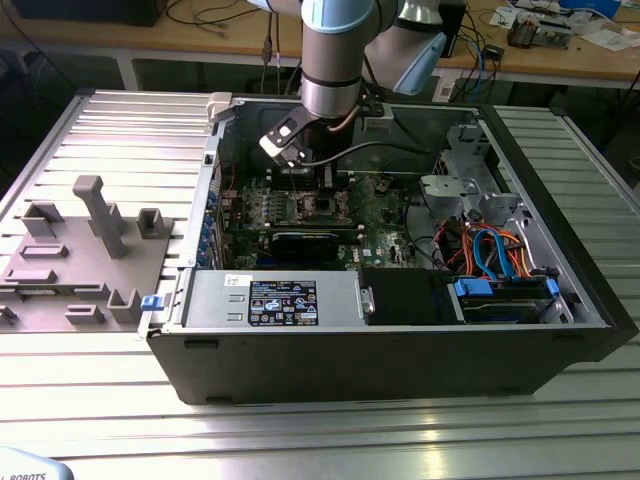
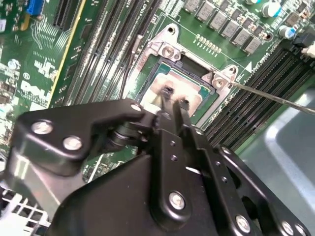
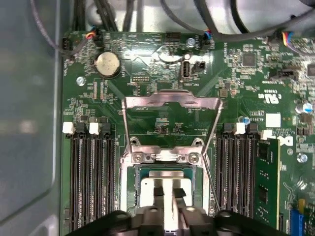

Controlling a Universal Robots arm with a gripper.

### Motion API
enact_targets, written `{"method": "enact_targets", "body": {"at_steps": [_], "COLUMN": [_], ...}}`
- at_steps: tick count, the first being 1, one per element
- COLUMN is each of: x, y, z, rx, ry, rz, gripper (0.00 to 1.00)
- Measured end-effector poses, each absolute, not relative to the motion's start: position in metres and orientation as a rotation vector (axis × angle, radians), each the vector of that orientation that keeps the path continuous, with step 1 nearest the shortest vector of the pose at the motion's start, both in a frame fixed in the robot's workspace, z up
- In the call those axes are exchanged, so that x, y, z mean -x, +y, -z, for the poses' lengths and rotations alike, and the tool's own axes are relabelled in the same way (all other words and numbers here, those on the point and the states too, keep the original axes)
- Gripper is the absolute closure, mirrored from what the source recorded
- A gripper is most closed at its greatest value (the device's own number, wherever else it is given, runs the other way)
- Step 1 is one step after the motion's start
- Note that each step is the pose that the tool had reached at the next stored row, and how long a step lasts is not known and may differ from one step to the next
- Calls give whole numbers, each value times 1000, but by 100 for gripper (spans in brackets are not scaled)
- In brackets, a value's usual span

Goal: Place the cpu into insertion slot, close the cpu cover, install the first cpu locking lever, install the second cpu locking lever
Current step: 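Place the cpu into insertion slot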

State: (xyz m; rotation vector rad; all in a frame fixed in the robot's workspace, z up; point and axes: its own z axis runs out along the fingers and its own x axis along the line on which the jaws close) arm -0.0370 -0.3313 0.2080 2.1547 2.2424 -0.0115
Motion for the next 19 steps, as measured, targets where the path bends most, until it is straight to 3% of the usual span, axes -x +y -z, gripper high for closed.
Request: {"method": "enact_targets", "body": {"at_steps": [2, 3, 19], "x": [37, 37, 37], "y": [-331, -331, -331], "z": [-209, -210, -230], "rx": [-2131, -2131, -2131], "ry": [2265, 2265, 2265], "rz": [12, 11, 11], "gripper": [89, 89, 89]}}
